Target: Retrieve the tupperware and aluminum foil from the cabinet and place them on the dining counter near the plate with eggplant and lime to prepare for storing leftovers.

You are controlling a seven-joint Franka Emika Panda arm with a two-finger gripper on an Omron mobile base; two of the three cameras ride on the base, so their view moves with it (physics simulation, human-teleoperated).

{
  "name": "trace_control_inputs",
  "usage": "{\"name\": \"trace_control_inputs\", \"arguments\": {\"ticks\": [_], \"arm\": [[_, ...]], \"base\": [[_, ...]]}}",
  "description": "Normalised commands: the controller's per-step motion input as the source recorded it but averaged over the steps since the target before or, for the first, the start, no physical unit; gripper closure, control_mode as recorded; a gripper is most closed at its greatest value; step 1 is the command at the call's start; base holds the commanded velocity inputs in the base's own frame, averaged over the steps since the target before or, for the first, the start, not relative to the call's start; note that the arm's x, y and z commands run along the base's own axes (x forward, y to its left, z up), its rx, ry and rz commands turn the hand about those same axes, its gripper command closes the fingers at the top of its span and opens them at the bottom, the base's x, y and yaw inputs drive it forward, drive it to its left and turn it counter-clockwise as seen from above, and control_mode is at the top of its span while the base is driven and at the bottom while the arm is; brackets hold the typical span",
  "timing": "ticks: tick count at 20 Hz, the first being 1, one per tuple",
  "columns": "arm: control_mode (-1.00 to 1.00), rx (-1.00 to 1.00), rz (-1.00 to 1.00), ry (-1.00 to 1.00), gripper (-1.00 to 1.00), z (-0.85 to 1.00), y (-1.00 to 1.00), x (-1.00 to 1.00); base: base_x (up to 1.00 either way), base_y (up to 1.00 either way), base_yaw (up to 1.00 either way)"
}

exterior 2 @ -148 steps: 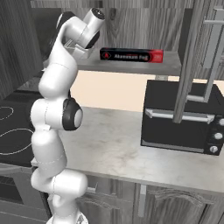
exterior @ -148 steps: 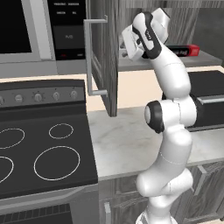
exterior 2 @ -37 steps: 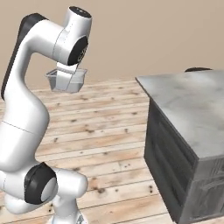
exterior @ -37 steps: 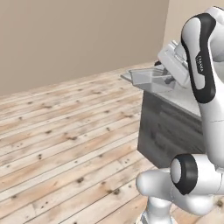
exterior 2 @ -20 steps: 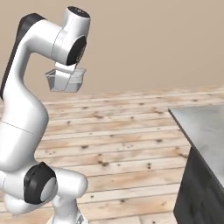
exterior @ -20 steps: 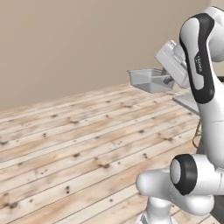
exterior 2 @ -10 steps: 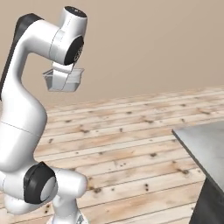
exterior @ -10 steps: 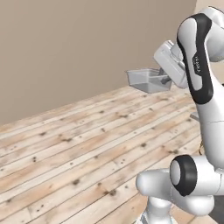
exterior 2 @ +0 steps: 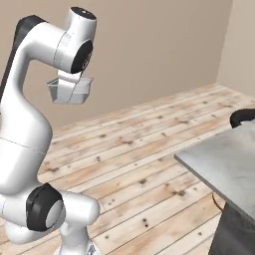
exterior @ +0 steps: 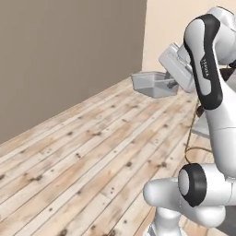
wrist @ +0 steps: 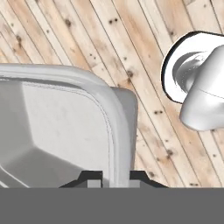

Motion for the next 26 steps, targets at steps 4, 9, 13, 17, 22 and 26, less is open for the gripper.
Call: {"name": "trace_control_inputs", "arguments": {"ticks": [4,9,13,17,22,26], "arm": [[1.00,0.00,0.00,0.00,1.00,0.00,0.00,0.00],[1.00,0.00,0.00,0.00,1.00,0.00,0.00,0.00],[1.00,0.00,0.00,0.00,1.00,0.00,0.00,0.00],[1.00,0.00,0.00,0.00,1.00,0.00,0.00,0.00],[1.00,0.00,0.00,0.00,1.00,0.00,0.00,0.00],[1.00,0.00,0.00,0.00,1.00,0.00,0.00,0.00]], "base": [[0.60,0.29,-0.58],[0.65,0.63,-0.54],[0.85,0.92,-0.46],[0.99,0.83,-0.43],[1.00,0.76,-0.43],[1.00,0.74,-0.43]]}}
